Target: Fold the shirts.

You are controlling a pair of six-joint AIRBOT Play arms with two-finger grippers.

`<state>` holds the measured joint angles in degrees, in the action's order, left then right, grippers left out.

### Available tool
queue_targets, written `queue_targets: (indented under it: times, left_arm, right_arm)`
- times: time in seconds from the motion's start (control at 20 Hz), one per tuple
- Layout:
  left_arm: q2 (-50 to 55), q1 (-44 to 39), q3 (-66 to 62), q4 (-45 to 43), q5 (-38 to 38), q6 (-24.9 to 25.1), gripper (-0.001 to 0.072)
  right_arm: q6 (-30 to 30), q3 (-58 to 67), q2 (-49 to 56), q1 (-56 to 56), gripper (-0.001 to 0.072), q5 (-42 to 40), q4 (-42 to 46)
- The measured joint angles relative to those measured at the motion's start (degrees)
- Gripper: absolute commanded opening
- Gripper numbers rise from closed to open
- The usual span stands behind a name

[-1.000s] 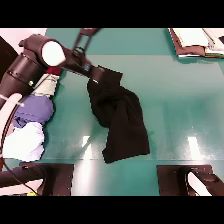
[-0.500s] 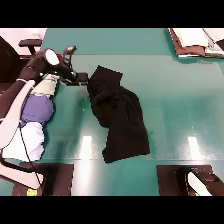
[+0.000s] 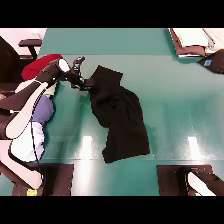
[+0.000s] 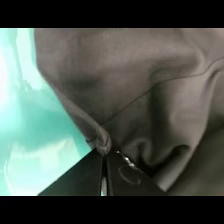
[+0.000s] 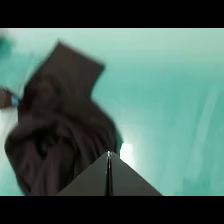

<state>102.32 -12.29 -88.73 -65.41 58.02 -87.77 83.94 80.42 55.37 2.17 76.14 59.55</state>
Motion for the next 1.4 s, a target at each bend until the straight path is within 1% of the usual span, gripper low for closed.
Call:
queue_targets:
  times: [0.05,0.1,0.15,0.2,0.4,0.55,0.65,0.8,0.85,0.9,0.95,1.0,1.1,1.2,1.3,1.4]
  left_arm:
    - [0.00,0.50,-1.01,-0.04,0.68,0.04,0.0024]
    - [-0.20,1.22,-2.12,-0.44,1.46,0.13,0.0024]
    - [-0.79,2.01,-3.37,-0.81,2.38,0.33,0.0024]
    - [-1.57,2.69,-4.50,-1.11,3.06,0.68,0.0024]
    - [-4.92,4.33,-7.87,-2.05,4.76,2.16,0.0024]
    - [-6.29,4.76,-8.74,-2.47,5.53,2.56,0.0024]
    - [-6.69,4.87,-8.98,-2.58,6.10,2.71,0.0024]
    - [-6.97,4.96,-9.16,-2.69,6.75,2.78,0.0024]
    - [-6.99,4.96,-9.20,-2.69,6.80,2.80,0.0024]
    - [-7.06,4.98,-9.22,-2.71,6.99,2.82,0.0024]
    - [-7.08,4.98,-9.22,-2.73,7.13,2.82,0.0024]
    - [-7.08,4.98,-9.22,-2.73,7.19,2.84,0.0024]
    - [-7.19,5.03,-9.60,-2.99,7.67,2.89,0.0024]
    - [-7.93,5.31,-10.71,-3.32,8.31,2.91,0.0024]
    - [-9.97,5.77,-12.66,-3.78,8.35,2.93,0.0024]
    - [-13.66,6.25,-15.76,-4.52,8.11,3.04,0.0024]
  right_arm:
    - [0.00,-2.16,0.00,0.00,0.0015,0.66,0.09]
    - [0.00,-5.29,-0.28,0.00,0.0079,1.09,0.20]
    - [0.02,-8.74,-0.68,0.00,0.0329,1.64,0.39]
    - [0.04,-13.05,-1.11,0.00,0.0434,1.79,0.35]
    - [0.02,-30.97,-0.42,2.51,0.0433,1.25,-1.84]
    - [-1.40,-41.03,3.26,8.24,0.0434,-3.32,-6.73]
    - [-2.32,-44.19,6.82,12.66,0.0434,-7.34,-9.55]
    - [-3.43,-44.13,12.63,18.58,0.0427,-11.56,-12.15]
    - [-3.85,-43.15,14.60,20.28,0.0327,-12.57,-12.87]
    - [-4.35,-42.07,16.37,21.68,0.0173,-13.29,-13.33]
    - [-4.81,-40.96,17.94,22.91,0.0049,-13.90,-13.70]
    - [-5.25,-39.76,19.37,23.93,0.0013,-14.62,-13.86]
    - [-5.90,-37.38,20.85,24.96,0.0012,-15.67,-13.40]
    - [-5.79,-34.53,20.17,24.26,0.0012,-16.39,-11.30]
    - [-4.66,-30.45,17.31,21.53,0.0012,-15.87,-8.17]
    - [-3.82,-24.94,13.25,17.51,0.0012,-13.33,-4.57]
